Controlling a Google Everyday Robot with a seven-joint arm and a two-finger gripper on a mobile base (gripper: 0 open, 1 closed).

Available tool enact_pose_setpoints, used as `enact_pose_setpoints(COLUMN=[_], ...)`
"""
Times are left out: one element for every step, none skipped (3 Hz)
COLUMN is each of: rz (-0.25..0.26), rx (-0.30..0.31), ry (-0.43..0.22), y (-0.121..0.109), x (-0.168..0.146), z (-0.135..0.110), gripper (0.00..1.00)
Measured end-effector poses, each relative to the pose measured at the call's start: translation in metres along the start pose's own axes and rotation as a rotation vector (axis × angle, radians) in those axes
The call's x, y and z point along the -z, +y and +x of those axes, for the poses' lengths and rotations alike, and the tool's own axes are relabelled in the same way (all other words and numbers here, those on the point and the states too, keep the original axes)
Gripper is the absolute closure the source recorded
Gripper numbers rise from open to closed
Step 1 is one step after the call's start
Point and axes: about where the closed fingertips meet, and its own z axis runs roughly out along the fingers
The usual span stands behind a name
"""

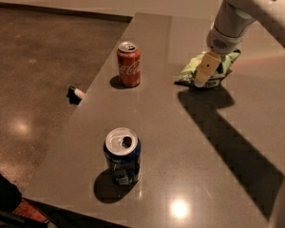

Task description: Pick green jalapeno chip bag

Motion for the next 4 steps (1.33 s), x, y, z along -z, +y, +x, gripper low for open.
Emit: enact_pose_setpoints(rz=[-0.024, -0.041, -0.052, -0.052], rx=[0.001, -0.005, -0.011, -0.019], ry=[0.029, 0.027, -0.018, -0.108], y=[-0.006, -0.005, -0.001, -0.002], x=[-0.007, -0.003, 0.013, 0.042], z=[0.005, 0.011, 0.014, 0.013], gripper=[0.14, 0.38, 0.61, 0.84])
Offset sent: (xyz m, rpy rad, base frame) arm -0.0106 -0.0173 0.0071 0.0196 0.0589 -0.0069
